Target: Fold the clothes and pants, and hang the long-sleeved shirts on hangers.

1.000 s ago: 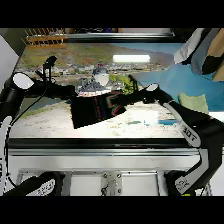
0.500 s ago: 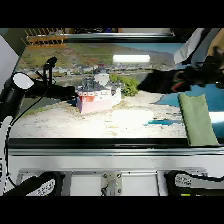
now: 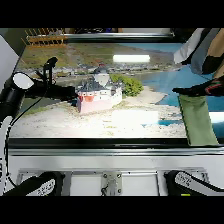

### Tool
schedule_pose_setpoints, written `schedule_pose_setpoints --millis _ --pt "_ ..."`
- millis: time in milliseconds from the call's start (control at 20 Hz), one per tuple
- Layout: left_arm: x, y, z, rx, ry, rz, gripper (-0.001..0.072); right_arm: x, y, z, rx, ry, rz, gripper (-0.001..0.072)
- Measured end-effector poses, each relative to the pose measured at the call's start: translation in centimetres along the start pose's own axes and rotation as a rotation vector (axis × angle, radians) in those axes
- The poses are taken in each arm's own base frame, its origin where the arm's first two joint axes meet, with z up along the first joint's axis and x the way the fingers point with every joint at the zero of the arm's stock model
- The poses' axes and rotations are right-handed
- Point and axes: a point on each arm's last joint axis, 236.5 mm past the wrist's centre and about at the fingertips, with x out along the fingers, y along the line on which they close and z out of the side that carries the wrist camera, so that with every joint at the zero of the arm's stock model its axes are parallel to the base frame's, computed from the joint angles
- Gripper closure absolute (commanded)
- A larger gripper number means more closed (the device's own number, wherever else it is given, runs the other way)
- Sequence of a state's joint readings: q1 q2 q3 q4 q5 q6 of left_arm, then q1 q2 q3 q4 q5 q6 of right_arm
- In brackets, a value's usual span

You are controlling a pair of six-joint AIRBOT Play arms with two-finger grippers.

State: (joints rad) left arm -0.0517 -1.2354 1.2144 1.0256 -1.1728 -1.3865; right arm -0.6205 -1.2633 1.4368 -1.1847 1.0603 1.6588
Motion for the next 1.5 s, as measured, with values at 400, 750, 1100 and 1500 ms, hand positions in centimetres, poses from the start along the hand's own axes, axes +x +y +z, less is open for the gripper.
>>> schedule_pose_setpoints --millis 400,750,1100,1500 --pt "0.0 -0.1 -0.3 0.000 0.013 -0.002 0.0697 -2.8 -7.2 -6.6 0.001 0.168 -0.292 0.0704" --pt "0.0 -0.1 -0.7 0.005 0.028 -0.004 0.0697 -3.4 -11.3 -14.4 0.029 0.384 -0.425 0.0097" --pt "0.0 -0.1 -0.8 0.016 0.032 -0.005 0.0697 -5.0 -5.0 -15.8 -0.097 0.358 -0.241 0.0098" --pt "0.0 -0.1 -0.8 0.018 0.032 -0.005 0.0697 -6.5 14.7 -21.9 -0.485 0.304 0.314 0.0699"
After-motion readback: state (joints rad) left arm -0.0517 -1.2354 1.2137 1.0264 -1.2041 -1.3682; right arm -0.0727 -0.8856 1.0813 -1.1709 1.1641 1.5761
